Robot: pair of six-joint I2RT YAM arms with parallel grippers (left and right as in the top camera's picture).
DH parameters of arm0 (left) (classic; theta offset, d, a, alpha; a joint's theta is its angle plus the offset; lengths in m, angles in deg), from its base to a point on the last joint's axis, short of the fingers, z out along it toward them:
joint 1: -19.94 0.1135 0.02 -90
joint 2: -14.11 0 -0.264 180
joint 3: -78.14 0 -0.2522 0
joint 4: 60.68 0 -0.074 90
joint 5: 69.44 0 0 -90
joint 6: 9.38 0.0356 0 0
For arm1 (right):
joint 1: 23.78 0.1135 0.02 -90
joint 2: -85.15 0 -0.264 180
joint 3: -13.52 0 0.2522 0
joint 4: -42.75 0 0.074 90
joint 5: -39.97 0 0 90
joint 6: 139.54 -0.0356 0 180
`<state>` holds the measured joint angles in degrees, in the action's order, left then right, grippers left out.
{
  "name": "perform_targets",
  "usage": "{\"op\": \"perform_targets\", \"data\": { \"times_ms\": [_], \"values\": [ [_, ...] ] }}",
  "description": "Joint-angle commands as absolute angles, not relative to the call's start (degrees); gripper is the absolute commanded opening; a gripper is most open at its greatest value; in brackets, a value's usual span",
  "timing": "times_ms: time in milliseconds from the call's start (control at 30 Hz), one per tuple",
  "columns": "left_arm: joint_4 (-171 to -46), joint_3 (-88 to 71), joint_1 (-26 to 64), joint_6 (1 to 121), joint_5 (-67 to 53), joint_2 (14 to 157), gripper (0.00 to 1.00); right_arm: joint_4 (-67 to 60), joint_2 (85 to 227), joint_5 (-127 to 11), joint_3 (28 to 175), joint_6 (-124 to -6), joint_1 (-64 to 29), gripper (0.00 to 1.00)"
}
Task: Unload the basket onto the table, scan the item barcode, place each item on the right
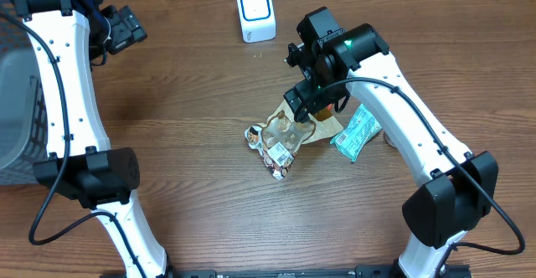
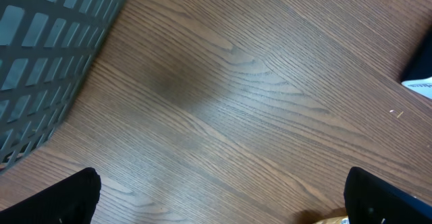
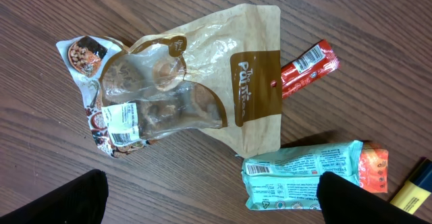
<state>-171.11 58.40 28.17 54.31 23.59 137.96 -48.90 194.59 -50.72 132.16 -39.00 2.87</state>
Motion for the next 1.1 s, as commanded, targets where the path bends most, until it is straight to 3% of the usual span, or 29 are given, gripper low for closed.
{"op": "perform_targets", "data": {
  "times_ms": [0,567,1067],
  "values": [
    [-171.2,58.2,27.7,55.3,23.5,137.8,1.0,-48.7,194.6,-51.2,132.2,-39.3,2.6,1.0],
    [-171.2,58.2,27.2,55.3,23.7,136.0,1.0,-48.7,194.6,-51.2,132.2,-39.3,2.6,1.0],
    [-171.2,56.2,26.7,55.3,23.7,103.0,1.0,-48.7,194.6,-51.2,132.2,-39.3,2.6,1.0]
  ]
}}
